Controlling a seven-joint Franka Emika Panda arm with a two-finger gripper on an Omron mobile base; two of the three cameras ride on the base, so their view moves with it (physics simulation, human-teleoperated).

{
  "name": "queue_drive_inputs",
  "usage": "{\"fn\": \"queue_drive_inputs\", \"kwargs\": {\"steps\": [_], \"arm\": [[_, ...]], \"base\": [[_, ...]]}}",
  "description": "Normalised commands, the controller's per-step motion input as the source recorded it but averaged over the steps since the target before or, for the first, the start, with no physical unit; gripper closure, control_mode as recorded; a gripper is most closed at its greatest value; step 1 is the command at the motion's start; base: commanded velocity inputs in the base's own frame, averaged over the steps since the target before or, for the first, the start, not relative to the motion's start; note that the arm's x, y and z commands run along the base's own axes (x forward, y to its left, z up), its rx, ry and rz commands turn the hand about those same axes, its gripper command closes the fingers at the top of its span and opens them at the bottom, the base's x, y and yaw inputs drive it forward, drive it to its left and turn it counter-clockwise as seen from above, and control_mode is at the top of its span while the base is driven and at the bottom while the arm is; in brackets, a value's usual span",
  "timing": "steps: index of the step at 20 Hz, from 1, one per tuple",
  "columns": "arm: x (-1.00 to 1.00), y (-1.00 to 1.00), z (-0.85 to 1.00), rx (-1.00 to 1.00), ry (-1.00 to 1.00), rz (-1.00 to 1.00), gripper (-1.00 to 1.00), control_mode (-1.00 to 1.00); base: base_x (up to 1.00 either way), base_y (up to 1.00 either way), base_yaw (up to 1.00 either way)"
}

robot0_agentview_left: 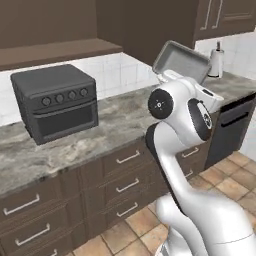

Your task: Retrieve the tupperware and aluminum foil from the cabinet and place them on the dining counter near the plate with shrimp and steak to prepare for storing leftovers.

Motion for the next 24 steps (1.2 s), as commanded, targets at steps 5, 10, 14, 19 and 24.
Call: {"fn": "queue_drive_inputs", "kwargs": {"steps": [5,10,14,19,24], "arm": [[0.0,0.0,0.0,0.0,0.0,0.0,1.0,1.0],[0.0,0.0,0.0,0.0,0.0,0.0,1.0,1.0],[0.0,0.0,0.0,0.0,0.0,0.0,1.0,1.0],[0.0,0.0,0.0,0.0,0.0,0.0,1.0,1.0],[0.0,0.0,0.0,0.0,0.0,0.0,1.0,1.0]], "base": [[-0.03,0.0,-0.99],[0.0,0.0,-1.0],[0.0,0.0,-1.0],[0.0,0.0,-1.0],[0.2,0.08,-0.87]]}}
